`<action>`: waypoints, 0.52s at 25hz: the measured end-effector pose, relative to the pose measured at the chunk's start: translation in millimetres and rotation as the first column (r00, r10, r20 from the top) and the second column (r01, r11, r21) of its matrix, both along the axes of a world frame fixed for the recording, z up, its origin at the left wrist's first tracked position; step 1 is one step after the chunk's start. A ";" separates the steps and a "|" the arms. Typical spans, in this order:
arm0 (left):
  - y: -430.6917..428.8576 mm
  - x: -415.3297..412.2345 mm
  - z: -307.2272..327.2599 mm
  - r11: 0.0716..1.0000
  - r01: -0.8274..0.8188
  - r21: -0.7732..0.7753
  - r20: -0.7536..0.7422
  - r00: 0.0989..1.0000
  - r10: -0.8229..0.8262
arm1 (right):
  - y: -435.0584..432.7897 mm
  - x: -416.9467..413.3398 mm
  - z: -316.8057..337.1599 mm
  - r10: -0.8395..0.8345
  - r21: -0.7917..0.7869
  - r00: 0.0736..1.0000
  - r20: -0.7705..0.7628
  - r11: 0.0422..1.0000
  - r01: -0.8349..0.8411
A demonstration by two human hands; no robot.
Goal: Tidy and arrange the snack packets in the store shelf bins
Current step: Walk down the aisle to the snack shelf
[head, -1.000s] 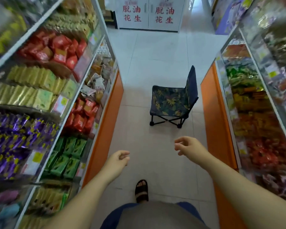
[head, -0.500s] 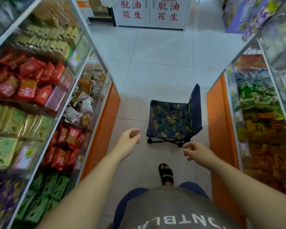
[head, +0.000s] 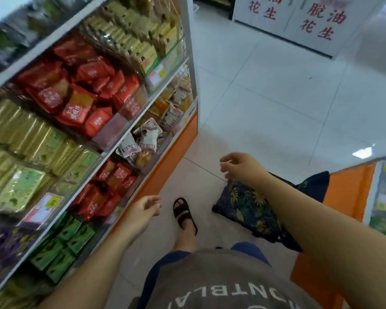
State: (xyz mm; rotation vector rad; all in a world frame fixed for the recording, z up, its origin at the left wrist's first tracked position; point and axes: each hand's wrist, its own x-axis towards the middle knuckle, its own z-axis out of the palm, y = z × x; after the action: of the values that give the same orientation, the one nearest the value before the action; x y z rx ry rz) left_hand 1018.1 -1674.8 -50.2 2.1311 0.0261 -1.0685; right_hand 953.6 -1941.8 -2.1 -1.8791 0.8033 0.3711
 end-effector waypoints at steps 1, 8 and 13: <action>1.3 17.0 -3.0 1.000 -0.026 0.003 -0.008 1.000 0.026 | -1.3 23.0 -3.2 0.020 0.009 1.000 -0.008 1.000 -0.020; -75.7 133.2 19.6 0.993 -0.045 -0.108 0.054 0.997 0.051 | -25.4 112.1 -14.9 0.079 -0.011 0.991 -0.110 0.997 -0.080; -121.5 187.0 30.8 0.982 -0.037 -0.187 0.102 0.993 0.057 | -55.0 159.2 -12.0 0.115 -0.021 0.983 -0.142 0.993 -0.119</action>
State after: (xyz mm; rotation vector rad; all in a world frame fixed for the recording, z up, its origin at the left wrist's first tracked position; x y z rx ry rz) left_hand 1205.1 -1796.4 -19.4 2.0068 -0.0706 -0.8921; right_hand 1112.8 -1996.8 -14.1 -1.9497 0.7975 0.5738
